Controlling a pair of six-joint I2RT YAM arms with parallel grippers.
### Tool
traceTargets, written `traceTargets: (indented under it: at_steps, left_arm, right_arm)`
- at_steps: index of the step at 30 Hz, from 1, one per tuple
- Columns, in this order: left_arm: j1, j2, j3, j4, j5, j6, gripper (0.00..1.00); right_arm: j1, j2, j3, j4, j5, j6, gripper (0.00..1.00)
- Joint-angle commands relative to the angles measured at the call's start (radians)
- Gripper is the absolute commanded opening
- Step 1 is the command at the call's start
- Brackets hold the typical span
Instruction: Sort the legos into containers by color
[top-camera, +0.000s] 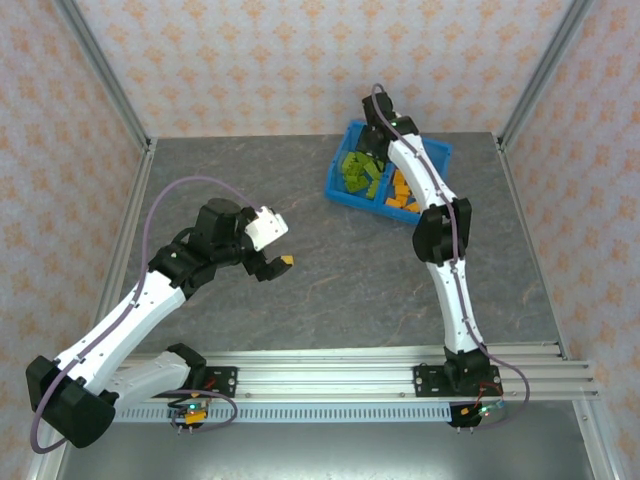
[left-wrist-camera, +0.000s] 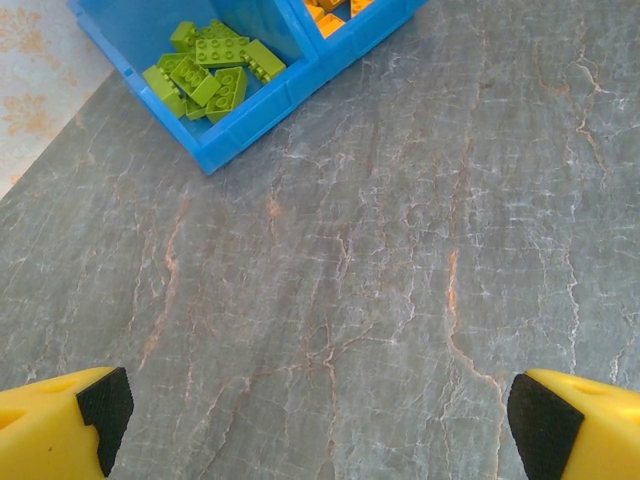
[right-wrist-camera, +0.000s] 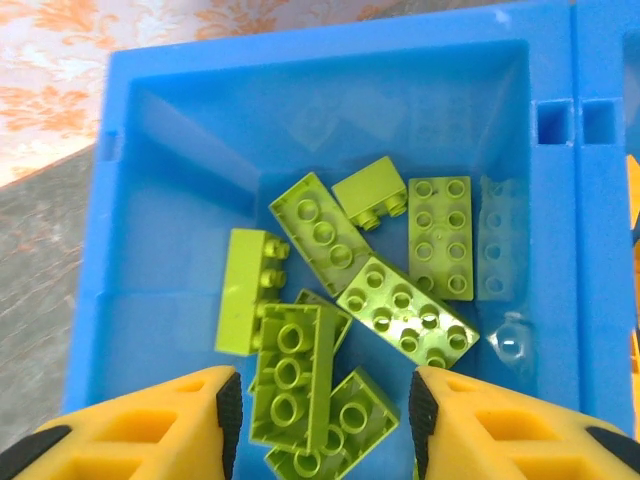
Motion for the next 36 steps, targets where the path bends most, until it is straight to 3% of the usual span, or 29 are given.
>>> traceTargets:
  at_steps: [1,7,13,18,21,23,27,30,31,33,35,36]
  left_arm:
    - [-0.003,-0.027,0.009,0.045,-0.057,-0.007,1.0]
    - [-0.003,-0.066,-0.028,0.079,-0.177,0.014,1.0]
    - [-0.002,-0.104,-0.03,0.098,-0.304,-0.016,1.0]
    - [-0.002,-0.195,-0.053,0.202,-0.315,-0.248,1.0]
    - [-0.001,-0.254,-0.129,0.276,-0.399,-0.419,1.0]
    - [-0.002,-0.292,-0.199,0.3,-0.52,-0.476,1.0]
    - [0.002,-0.365,-0.392,0.409,-0.743,-0.471,1.0]
    - [0.02,-0.396,-0.513,0.496,-0.895,-0.494,1.0]
    - [0.039,-0.402,-0.546,0.516,-0.917,-0.514,1.0]
    - [0.065,-0.401,-0.596,0.567,-0.92,-0.534,1.0]
    - [0.092,-0.37,-0.652,0.658,-0.915,-0.548,1.0]
    - [0.103,-0.341,-0.671,0.706,-0.911,-0.547,1.0]
  right_arm:
    - [-0.004,-0.207,-0.033,-0.027,-0.053,-0.011,0.5]
    - [-0.003,-0.754,-0.799,0.335,-0.011,-0.054,0.62]
    - [-0.007,-1.259,-1.457,0.608,0.215,-0.17,0.87]
    - [-0.007,-1.494,-1.863,0.84,0.503,-0.265,0.92]
    - [-0.017,-1.512,-2.058,1.061,0.769,-0.277,0.99]
    - [-0.058,-1.47,-2.134,1.184,0.808,-0.286,0.99]
    - [-0.227,-1.262,-2.148,1.292,0.669,-0.217,0.99]
    - [-0.263,-1.137,-2.12,1.451,0.575,-0.255,0.99]
    - [-0.267,-1.096,-2.135,1.562,0.504,-0.305,0.99]
    - [-0.264,-0.993,-2.096,1.595,0.491,-0.332,1.0]
    - [-0.27,-1.006,-2.073,1.515,0.39,-0.345,0.99]
    - [-0.272,-0.995,-2.109,1.609,0.339,-0.37,1.0]
